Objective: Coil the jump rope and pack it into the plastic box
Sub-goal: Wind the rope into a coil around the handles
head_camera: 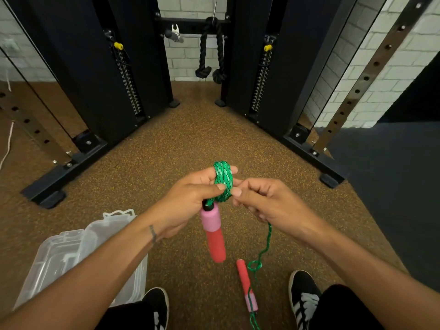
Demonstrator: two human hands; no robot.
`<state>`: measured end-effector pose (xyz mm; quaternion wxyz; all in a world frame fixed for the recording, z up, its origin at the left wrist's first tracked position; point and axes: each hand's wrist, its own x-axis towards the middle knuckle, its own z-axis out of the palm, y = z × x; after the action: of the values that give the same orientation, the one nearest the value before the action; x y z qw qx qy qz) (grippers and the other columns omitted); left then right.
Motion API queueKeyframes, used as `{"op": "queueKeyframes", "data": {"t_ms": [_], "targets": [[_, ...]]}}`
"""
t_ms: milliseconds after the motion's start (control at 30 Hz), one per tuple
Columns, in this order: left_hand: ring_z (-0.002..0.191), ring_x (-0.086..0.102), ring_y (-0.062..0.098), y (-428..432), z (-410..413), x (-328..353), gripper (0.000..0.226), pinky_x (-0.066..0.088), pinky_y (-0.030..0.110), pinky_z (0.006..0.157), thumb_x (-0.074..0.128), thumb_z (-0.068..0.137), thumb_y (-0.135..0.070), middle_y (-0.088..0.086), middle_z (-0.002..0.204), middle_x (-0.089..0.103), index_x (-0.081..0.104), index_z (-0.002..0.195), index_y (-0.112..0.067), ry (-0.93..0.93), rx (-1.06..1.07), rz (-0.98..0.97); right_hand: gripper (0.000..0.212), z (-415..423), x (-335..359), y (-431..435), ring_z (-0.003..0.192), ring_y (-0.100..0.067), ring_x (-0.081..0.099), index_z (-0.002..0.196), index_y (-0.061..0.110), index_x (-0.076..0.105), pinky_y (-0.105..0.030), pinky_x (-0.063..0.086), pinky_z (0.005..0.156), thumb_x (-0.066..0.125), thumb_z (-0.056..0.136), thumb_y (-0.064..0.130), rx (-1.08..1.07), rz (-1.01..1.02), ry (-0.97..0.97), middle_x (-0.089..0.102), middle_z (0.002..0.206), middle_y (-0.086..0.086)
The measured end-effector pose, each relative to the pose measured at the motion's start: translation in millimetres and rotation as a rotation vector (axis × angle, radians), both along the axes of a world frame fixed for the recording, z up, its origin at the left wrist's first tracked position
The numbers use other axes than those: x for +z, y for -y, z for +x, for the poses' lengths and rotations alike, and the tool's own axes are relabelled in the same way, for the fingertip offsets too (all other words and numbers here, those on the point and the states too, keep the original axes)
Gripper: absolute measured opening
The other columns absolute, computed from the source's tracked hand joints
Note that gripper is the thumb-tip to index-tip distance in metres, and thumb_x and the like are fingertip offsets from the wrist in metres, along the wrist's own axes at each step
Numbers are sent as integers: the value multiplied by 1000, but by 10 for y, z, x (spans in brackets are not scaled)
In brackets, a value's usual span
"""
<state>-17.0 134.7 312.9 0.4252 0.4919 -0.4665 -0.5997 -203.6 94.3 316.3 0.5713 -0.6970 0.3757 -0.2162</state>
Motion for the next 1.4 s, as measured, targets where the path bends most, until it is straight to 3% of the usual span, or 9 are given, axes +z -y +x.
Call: {"op": "queueKeyframes", "data": {"t_ms": [200,333,533,667,767,867,1000,1200,1400], "targets": [[108,69,15,-40,-8,2,36,49,17,88,45,97,3,6,114,74,62,126,-11,7,-39,31,15,-10,99,41,48,4,53,85,10,65,-10,38,46,59,95,20,-20,5,143,64,69,1],[99,72,21,-75,-53,48,33,53,22,88,42,95,4,17,108,75,63,120,-1,-72,-94,41,15,-14,113,90,46,5,50,84,6,62,-6,37,46,62,90,20,-58,-57,194,57,57,14],[93,71,18,-93,-75,69,37,52,22,85,49,91,-25,11,105,76,63,121,-7,-87,-190,82,18,-36,44,185,61,-3,58,80,9,68,-16,47,60,73,78,26,-109,-85,229,65,64,10],[87,69,16,-80,-17,59,35,51,23,83,49,98,-26,11,99,76,65,120,-5,-115,-246,83,13,-14,24,189,51,3,52,77,12,67,-8,39,52,70,78,25,-151,-66,238,61,57,15],[86,69,16,-95,-20,70,35,52,24,83,49,97,-28,11,98,75,68,118,-7,-160,-287,84,18,-9,-20,217,59,-5,52,75,19,68,-18,43,59,70,78,36,-183,-6,214,60,63,9],[83,70,15,-105,-72,58,35,52,22,79,49,97,-25,12,97,75,67,119,-4,-223,-209,52,28,12,-116,196,69,-27,44,85,17,71,-39,38,67,62,89,43,-151,150,196,56,73,-13],[80,70,12,-62,-53,74,33,55,23,74,52,96,-26,10,95,76,71,115,-6,-365,-28,-14,26,100,-250,77,50,-8,38,100,8,67,-23,31,49,48,103,25,-107,250,101,51,61,2],[80,71,6,-30,-30,187,35,49,17,49,41,101,-23,7,104,77,66,120,-7,-367,171,-27,26,143,-214,10,51,-4,38,86,22,70,-19,29,47,55,93,42,-3,148,-4,51,60,10],[103,69,12,9,-23,74,33,51,32,70,41,103,-28,4,115,75,64,123,-14,-230,224,-21,23,135,-178,-83,61,-1,49,95,31,72,-24,37,57,54,96,44,152,-157,-158,56,63,15]]}}
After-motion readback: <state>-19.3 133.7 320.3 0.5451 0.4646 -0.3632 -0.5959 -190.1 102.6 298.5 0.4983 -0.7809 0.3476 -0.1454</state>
